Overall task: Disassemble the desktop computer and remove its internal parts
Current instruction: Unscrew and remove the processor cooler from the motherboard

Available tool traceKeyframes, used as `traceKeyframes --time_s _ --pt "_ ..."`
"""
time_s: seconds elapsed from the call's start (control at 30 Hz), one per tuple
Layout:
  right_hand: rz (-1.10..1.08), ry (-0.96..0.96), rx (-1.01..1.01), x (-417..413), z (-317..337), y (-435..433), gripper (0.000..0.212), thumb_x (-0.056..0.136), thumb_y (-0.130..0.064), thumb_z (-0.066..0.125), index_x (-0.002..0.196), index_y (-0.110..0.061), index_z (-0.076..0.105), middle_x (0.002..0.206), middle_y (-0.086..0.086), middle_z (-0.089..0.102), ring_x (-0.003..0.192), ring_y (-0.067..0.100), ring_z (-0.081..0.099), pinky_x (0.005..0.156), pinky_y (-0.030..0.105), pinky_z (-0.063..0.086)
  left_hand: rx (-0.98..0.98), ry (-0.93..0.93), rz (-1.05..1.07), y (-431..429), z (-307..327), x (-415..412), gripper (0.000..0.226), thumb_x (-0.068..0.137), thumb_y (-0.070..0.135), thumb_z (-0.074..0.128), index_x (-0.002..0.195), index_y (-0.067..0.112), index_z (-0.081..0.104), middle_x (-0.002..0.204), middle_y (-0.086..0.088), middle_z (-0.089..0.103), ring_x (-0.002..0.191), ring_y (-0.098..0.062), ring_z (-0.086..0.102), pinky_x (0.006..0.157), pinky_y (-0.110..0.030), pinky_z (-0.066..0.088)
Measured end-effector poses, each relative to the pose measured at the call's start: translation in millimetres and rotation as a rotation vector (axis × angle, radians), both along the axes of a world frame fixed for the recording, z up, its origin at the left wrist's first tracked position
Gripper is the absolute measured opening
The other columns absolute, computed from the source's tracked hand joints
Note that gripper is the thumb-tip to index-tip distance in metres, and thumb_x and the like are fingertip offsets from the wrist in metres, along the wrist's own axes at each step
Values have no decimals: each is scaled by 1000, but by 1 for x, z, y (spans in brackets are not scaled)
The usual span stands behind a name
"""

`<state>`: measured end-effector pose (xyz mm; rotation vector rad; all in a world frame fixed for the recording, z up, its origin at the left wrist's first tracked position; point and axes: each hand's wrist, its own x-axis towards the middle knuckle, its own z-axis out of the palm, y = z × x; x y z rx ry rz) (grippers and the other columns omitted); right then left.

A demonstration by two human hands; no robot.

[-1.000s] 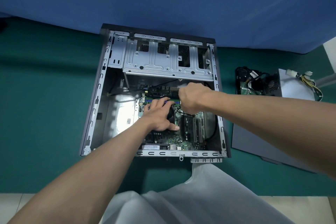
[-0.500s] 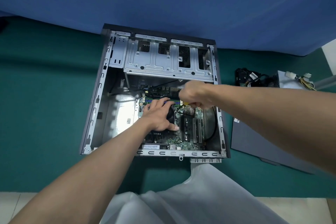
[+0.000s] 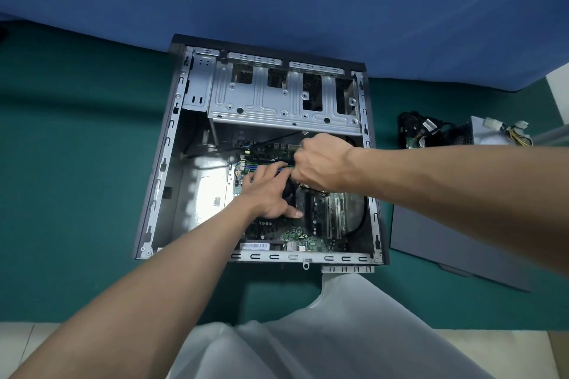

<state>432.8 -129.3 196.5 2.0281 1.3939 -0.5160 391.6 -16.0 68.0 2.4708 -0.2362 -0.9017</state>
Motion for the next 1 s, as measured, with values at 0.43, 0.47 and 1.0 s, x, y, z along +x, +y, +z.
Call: traceKeyframes --time_s 0.43,0.47,1.0 --pt "-1447 408 178 16 -18 -3 22 98 -11 42 81 -3 52 68 7 51 49 13 40 39 21 30 -45 -22 22 1 -6 0 102 71 58 75 151 36 16 159 10 6 143 -17 5 115 -46 3" --pt "-1267 332 153 15 -17 -4 24 97 -13 45 74 -5 50 70 7 52 52 15 46 40 22 35 -43 -25 25 1 -6 0 102 71 58 75 151 36 16 159 10 6 143 -17 4 115 -46 3" --pt "-1807 573 304 16 -18 -12 18 100 -22 44 92 -7 52 62 6 55 30 8 33 32 17 24 -43 -18 30 1 -6 1 101 70 59 76 150 37 18 158 11 8 143 -17 6 115 -45 5"
